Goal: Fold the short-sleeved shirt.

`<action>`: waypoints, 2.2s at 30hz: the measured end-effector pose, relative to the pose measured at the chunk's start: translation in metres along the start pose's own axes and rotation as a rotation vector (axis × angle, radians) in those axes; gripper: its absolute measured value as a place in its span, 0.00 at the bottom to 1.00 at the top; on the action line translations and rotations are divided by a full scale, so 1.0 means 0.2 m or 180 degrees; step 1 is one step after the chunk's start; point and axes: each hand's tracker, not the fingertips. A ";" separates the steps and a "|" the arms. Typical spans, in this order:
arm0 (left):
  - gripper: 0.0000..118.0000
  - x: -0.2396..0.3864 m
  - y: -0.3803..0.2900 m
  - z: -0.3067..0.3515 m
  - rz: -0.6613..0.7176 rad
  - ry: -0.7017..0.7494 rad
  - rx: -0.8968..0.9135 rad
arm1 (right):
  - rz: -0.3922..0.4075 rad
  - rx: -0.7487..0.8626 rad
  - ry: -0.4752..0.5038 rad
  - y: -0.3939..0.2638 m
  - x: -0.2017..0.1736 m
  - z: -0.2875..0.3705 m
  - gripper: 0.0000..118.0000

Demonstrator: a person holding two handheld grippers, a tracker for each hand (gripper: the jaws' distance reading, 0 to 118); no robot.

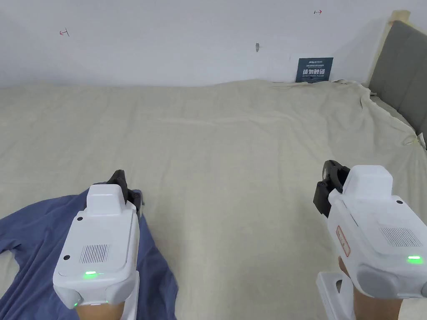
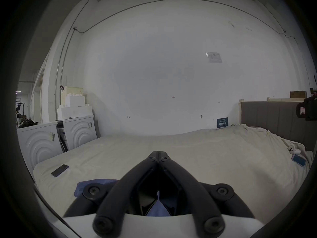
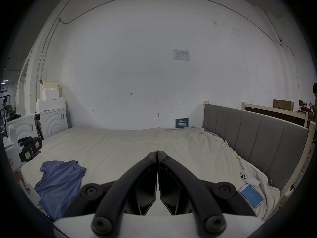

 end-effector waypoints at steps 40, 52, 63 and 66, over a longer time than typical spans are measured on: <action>0.00 -0.05 0.01 0.01 0.0080 -0.0031 0.0021 | 0.0108 0.0002 0.0042 -0.01 -0.02 0.02 0.00; 0.00 -0.13 0.03 0.03 0.0079 0.0076 0.0041 | 0.0129 0.0034 0.0154 0.01 -0.13 0.00 0.00; 0.00 -0.46 0.03 0.11 0.0095 0.0529 0.0047 | 0.0222 0.0100 0.0576 0.05 -0.43 -0.09 0.00; 0.00 -0.59 0.03 0.16 0.0098 0.0710 0.0046 | 0.0242 0.0121 0.0741 0.06 -0.55 -0.12 0.00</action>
